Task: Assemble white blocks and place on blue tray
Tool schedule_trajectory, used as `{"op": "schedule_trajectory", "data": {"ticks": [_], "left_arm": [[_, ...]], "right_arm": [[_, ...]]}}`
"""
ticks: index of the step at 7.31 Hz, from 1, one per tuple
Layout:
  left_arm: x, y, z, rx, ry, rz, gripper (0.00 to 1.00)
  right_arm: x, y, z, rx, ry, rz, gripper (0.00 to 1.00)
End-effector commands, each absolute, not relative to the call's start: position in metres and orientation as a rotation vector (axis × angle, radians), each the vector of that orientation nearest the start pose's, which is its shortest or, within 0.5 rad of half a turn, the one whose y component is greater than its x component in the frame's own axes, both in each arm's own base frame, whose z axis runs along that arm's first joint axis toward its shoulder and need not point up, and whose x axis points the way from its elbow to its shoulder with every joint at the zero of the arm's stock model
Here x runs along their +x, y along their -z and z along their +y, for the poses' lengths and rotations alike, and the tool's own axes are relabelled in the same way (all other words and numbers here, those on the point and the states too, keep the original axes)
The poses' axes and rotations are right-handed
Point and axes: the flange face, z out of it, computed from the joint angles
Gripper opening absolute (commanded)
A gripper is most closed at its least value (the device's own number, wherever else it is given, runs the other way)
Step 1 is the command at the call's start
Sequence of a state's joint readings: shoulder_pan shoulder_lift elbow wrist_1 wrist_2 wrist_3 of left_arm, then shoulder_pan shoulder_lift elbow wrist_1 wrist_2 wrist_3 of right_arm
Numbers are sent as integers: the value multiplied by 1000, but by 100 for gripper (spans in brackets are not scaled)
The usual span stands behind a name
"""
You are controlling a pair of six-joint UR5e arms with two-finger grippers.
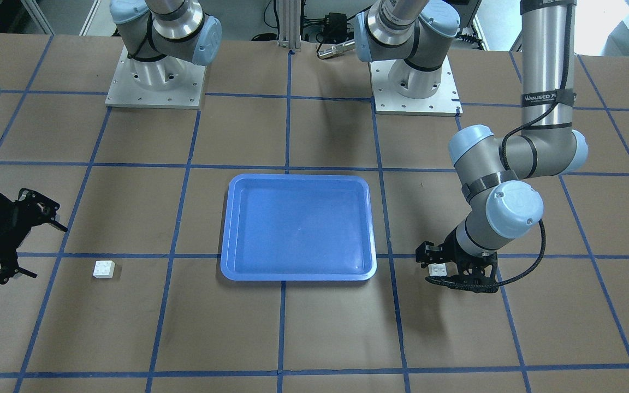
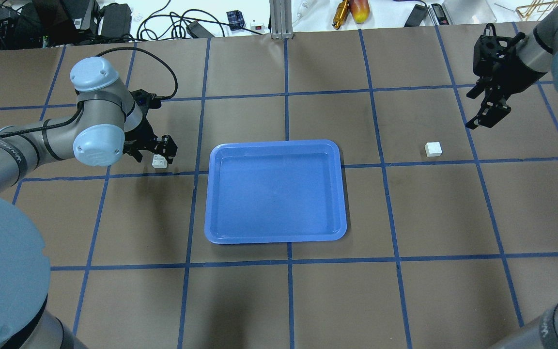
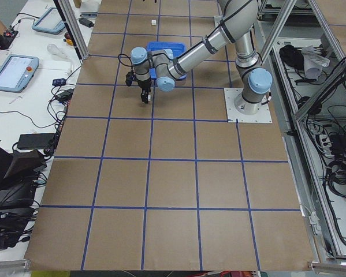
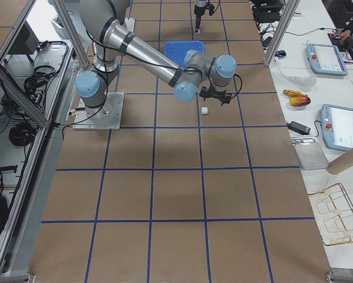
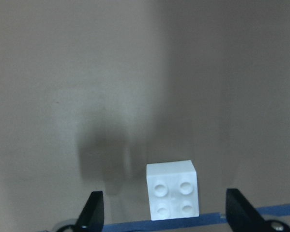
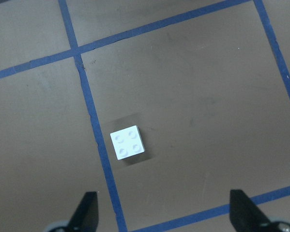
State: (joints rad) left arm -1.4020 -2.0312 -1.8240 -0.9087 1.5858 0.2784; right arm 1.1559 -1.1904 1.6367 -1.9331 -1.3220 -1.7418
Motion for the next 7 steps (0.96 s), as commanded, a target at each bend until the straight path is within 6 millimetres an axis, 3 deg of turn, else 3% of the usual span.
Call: {"op": "schedule_trajectory", "data": {"ticks": [1,2,4,7], "left_arm": [[-32,-181,-595,164,-85,3133,86],[-32,-180,-595,162,-87,3133,82],[-33,-180,-595,140,-86,3137,55],[-33,-182,-597,140,-76,3140,41]], "right_arm": [[-112,-239,-622,-1884,344,2144,99],[-109,-232,-619,-1853,344,2139,100],[-108,-216,-619,-1835,324,2104,100],[-107,-210,-623,-1856,372,2068,100]]}}
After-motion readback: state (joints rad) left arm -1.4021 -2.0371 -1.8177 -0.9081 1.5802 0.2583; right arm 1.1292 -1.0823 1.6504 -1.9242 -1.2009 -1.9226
